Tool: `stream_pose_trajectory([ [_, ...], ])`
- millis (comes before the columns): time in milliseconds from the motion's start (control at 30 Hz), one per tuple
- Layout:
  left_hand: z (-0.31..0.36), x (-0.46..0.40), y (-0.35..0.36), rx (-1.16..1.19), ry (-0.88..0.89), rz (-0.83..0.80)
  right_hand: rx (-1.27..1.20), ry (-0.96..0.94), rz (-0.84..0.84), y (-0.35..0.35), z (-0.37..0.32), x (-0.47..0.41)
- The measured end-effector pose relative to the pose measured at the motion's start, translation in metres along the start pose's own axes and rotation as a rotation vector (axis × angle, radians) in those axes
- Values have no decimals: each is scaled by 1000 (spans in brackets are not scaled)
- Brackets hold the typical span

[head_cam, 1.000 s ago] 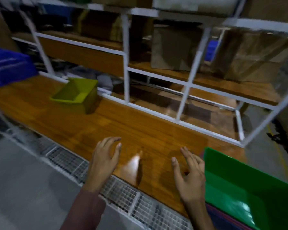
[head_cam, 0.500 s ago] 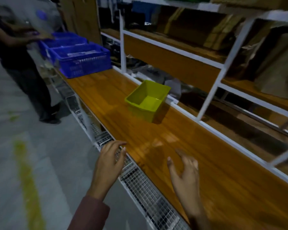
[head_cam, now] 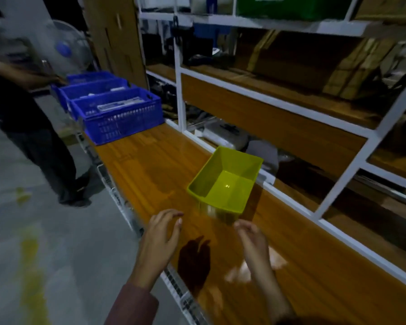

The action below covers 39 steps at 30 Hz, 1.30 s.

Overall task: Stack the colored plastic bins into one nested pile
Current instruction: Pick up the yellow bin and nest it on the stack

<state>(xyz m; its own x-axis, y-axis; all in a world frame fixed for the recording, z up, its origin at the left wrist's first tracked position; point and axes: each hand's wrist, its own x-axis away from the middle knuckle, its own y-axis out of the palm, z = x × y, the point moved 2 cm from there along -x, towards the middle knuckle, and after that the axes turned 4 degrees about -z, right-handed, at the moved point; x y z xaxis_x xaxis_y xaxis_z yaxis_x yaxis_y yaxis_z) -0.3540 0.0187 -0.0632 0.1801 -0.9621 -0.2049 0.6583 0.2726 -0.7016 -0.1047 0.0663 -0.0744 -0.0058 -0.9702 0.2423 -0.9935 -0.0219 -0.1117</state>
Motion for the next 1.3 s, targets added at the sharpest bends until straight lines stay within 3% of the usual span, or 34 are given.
stream_pose_trajectory([
  [100, -2, -44, 13, 13, 30, -52, -391, 305, -55, 32, 6, -45],
  [200, -9, -76, 24, 39, 84, -106, -740, 440, -133, 63, 22, -76],
  [500, -41, -206, 21, 130, 283, -270, -1042, 433, 172, 105, 37, -102],
  [600, -52, -233, 29, 212, 334, -328, -979, 364, 350, 99, 35, -98],
  [700, -62, -242, 47, 219, 333, -392, -836, 284, 643, 84, 50, -73],
  [834, -54, -236, 65, 202, 401, -353, -890, 168, 864, 73, 58, -14],
  [967, -33, -231, 93, 81, 282, -453, -905, 100, 948, 37, 69, 43],
  [1101, 4, -202, 120, 79, 166, -772, -788, 122, 989, 4, 85, 113],
  [1167, 22, -179, 127, 74, 208, -887, -740, 119, 970, -16, 84, 146],
  [1301, 72, -121, 132, 212, 353, -938, -644, 87, 998, -80, 90, 215],
])
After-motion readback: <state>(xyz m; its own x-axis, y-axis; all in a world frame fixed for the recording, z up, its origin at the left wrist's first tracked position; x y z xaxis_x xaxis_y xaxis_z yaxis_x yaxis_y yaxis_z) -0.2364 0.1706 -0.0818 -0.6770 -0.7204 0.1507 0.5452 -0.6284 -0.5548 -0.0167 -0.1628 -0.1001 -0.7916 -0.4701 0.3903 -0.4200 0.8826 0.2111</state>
